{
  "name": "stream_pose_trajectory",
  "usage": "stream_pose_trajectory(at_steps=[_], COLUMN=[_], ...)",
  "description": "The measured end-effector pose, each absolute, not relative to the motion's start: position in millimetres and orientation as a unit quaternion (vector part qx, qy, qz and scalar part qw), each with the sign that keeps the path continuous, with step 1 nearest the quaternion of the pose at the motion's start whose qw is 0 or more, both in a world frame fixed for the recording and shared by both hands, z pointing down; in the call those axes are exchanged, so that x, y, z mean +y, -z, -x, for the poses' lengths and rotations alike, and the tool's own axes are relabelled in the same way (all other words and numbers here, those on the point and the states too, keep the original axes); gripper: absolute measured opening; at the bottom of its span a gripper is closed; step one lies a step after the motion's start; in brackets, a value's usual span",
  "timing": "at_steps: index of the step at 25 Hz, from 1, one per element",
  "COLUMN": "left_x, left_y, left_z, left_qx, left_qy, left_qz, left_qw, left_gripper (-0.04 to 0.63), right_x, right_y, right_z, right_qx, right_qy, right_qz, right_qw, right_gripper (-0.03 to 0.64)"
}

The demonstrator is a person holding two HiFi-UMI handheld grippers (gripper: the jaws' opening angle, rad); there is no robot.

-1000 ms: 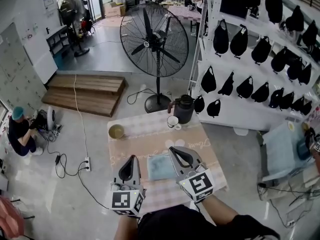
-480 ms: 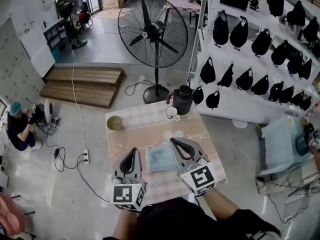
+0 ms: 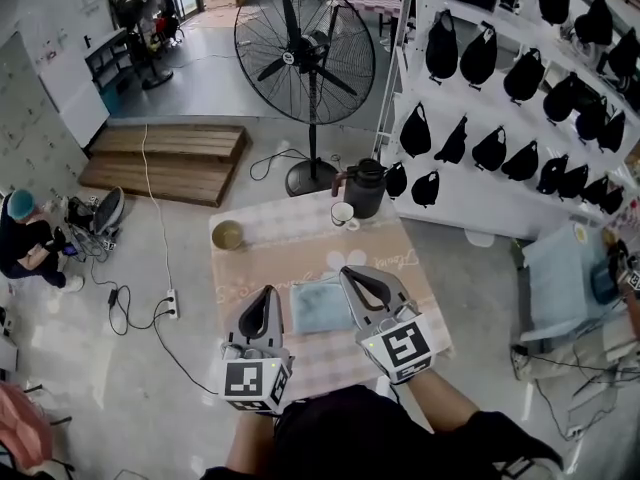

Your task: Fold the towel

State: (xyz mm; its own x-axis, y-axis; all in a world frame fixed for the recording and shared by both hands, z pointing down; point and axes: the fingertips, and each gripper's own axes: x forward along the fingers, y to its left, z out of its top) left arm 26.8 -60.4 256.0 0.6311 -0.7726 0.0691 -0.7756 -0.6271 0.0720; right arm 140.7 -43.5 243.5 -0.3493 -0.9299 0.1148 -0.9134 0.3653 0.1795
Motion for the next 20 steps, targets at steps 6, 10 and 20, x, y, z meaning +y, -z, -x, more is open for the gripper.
stream_pose_trajectory(at_steps=[6, 10, 20], left_x=[-59, -58, -59], left_y=[-255, -257, -257], left_z=[-29, -29, -40], left_qx=[-0.429, -0.43, -0.428], left_qy=[-0.015, -0.015, -0.015], left_qz=[-0.902, -0.901, -0.902], left_qw=[0.047, 0.05, 0.048], left_gripper=[0.005, 0.005, 0.005], right_x=[-40, -38, -37], right_y=[-243, -245, -244], right_z=[-144, -147, -160], right_qx=[-0.819, -0.816, -0.812], right_qy=[0.038, 0.032, 0.032], right_qz=[-0.564, -0.568, -0.573], right_qw=[0.101, 0.106, 0.102], right_gripper=[0.002, 0.002, 0.002])
